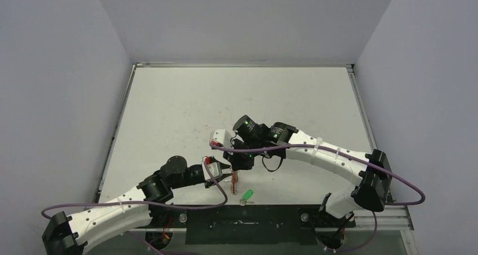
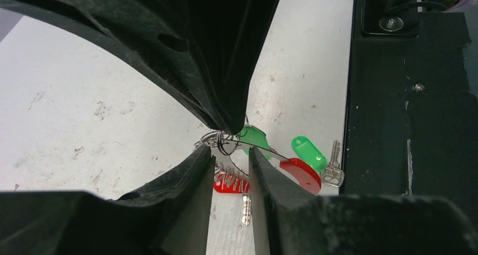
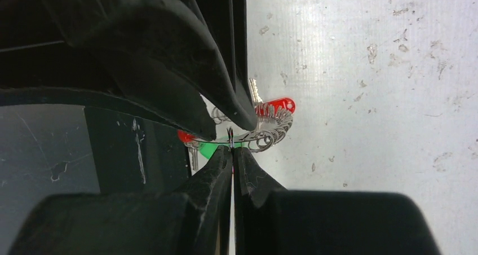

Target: Put the keys on the keyring

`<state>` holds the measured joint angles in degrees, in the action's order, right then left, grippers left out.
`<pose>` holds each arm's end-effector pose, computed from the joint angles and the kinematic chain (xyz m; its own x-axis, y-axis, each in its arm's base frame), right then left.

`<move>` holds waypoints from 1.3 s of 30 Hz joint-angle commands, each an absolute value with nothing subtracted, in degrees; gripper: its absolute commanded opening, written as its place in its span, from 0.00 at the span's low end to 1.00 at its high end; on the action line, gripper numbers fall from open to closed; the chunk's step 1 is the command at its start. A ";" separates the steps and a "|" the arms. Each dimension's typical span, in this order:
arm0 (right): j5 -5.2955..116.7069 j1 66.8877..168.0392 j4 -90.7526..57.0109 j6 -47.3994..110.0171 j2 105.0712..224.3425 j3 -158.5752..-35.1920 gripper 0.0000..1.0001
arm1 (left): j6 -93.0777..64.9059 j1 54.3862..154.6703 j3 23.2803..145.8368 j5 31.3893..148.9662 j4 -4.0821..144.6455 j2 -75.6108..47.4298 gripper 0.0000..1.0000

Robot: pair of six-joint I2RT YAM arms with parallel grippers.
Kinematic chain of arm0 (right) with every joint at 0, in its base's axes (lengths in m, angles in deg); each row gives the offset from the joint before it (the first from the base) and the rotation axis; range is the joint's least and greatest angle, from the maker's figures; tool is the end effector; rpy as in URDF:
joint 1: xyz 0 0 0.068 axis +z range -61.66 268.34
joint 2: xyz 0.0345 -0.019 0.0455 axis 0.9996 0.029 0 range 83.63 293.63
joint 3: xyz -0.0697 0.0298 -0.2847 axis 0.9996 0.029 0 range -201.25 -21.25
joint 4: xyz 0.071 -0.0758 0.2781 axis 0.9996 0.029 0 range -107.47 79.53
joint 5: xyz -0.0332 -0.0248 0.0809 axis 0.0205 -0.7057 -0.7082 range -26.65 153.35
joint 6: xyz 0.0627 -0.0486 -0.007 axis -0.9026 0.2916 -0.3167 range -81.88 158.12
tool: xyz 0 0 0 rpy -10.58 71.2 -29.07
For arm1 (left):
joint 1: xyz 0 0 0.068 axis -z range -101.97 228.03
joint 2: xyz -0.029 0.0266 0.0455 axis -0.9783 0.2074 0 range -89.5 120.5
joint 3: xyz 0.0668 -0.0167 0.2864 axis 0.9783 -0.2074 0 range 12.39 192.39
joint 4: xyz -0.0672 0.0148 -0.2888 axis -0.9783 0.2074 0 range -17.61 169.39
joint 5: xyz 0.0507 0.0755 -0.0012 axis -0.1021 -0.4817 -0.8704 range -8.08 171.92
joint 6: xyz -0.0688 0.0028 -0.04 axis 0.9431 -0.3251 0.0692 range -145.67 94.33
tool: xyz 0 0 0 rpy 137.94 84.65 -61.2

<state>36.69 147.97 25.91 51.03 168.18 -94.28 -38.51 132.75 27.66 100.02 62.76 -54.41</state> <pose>0.1551 0.3255 0.2903 -0.2018 -0.7392 -0.6426 -0.9711 0.0658 0.2293 0.1031 -0.1828 0.2142 0.1122 0.2073 -0.9718 0.9514 0.2598 0.1652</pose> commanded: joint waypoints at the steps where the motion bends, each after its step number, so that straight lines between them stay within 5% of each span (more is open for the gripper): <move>1: 37.95 149.16 27.65 50.18 169.32 -98.48 0.00 | -38.73 133.00 30.68 102.27 60.05 -52.71 0.26; 14: 37.44 149.82 27.92 49.99 171.07 -99.21 0.00 | -38.41 133.05 29.89 102.35 56.16 -51.27 0.25; 20: 37.44 149.94 27.62 50.20 171.08 -99.32 0.00 | -38.61 133.01 29.87 102.80 56.55 -50.46 0.00; 25: 37.86 149.77 26.70 50.88 170.55 -98.91 0.00 | -38.75 133.04 29.81 103.05 57.36 -50.49 0.00; 35: 37.25 147.85 17.30 51.89 162.44 -91.00 0.47 | -35.75 133.02 24.57 100.87 50.22 -55.74 0.00; 39: 29.31 144.46 9.61 53.62 157.39 -84.36 0.49 | -33.68 132.99 20.90 100.24 44.42 -58.46 0.00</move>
